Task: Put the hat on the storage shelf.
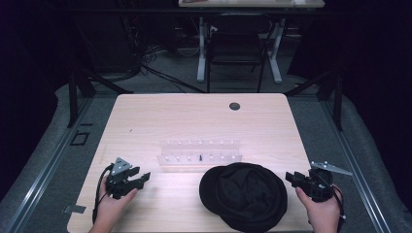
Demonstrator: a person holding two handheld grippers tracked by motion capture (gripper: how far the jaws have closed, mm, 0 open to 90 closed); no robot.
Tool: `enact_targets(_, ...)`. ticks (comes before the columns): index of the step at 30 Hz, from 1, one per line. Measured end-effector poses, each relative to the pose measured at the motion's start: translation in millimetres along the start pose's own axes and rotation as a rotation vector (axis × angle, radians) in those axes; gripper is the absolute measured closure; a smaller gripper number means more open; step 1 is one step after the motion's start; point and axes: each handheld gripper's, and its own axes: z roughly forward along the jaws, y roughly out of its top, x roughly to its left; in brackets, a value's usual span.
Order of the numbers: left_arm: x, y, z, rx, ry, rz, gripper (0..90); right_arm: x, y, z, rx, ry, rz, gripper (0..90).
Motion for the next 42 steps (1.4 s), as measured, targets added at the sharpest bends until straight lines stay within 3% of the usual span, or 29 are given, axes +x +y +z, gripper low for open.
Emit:
enact_targets(2, 0.1, -0.7, 0.9, 0.006, 0.003, 0.002, 48.5, 1.4, 0.5, 2.0, 0.035, 0.023, 0.001, 62.6)
enact_targets(5, -1.1, -1.9, 1.0, 0.011, 0.000, -0.005, 48.4, 4.8, -2.9, 7.9, 0.099, 0.004, -0.025, 64.7)
enact_targets(10, -3.4, -2.0, -3.4, 0.001, 0.011, 0.007, 48.4, 6.6, -1.4, 9.1, 0.190, 0.018, -0.003, 67.6)
enact_targets(12, -3.7, -2.2, -4.6, 0.000, 0.011, 0.007, 48.2, 7.2, -0.9, 8.6, 0.233, 0.010, 0.000, 67.5)
enact_targets(13, -3.7, -2.4, -5.5, 0.001, 0.013, 0.007, 48.1, 4.9, 2.0, 5.7, 0.281, -0.025, -0.045, 66.4)
enact_targets(14, -3.8, -2.9, -5.8, -0.009, 0.013, 0.002, 48.0, 4.6, 3.1, 6.6, 0.306, -0.017, -0.025, 65.5)
enact_targets(15, -3.4, -2.8, -6.6, -0.007, 0.007, 0.001, 47.7, 5.8, 2.2, 9.7, 0.287, 0.020, 0.025, 64.5)
enact_targets(19, -1.8, -3.0, -6.3, -0.002, -0.010, -0.006, 47.7, 3.2, 8.9, 10.5, 0.340, 0.029, 0.009, 68.4)
enact_targets(24, -0.6, -3.7, -2.6, 0.010, -0.029, -0.014, 47.7, 2.2, 14.9, 13.5, 0.379, 0.035, 0.036, 69.3)
enact_targets(29, -2.4, -3.5, -4.2, 0.006, -0.026, -0.013, 47.6, 7.9, 16.0, 19.7, 0.443, 0.033, -0.003, 71.7)
enact_targets(30, -3.1, -3.7, -3.3, -0.007, -0.021, -0.013, 47.6, 9.6, 17.3, 19.9, 0.464, 0.006, -0.032, 71.6)
enact_targets(32, -3.5, -3.8, -3.2, -0.006, -0.022, -0.013, 47.6, 11.3, 15.5, 22.3, 0.461, 0.029, -0.024, 72.5)
enact_targets(33, -4.0, -3.9, -2.5, -0.004, -0.019, -0.008, 47.7, 14.5, 15.7, 23.1, 0.474, 0.016, -0.068, 74.0)
enact_targets(34, -4.6, -3.9, -2.3, -0.004, -0.018, -0.011, 47.6, 14.9, 16.0, 23.1, 0.479, 0.017, -0.072, 74.4)
enact_targets(37, -4.5, -3.5, -2.8, 0.011, -0.021, -0.006, 47.6, 14.2, 17.9, 24.3, 0.495, 0.027, -0.064, 73.0)
enact_targets(42, -5.9, -4.8, 0.1, 0.013, -0.023, -0.009, 47.6, 9.0, 22.1, 25.8, 0.548, 0.044, -0.008, 69.3)
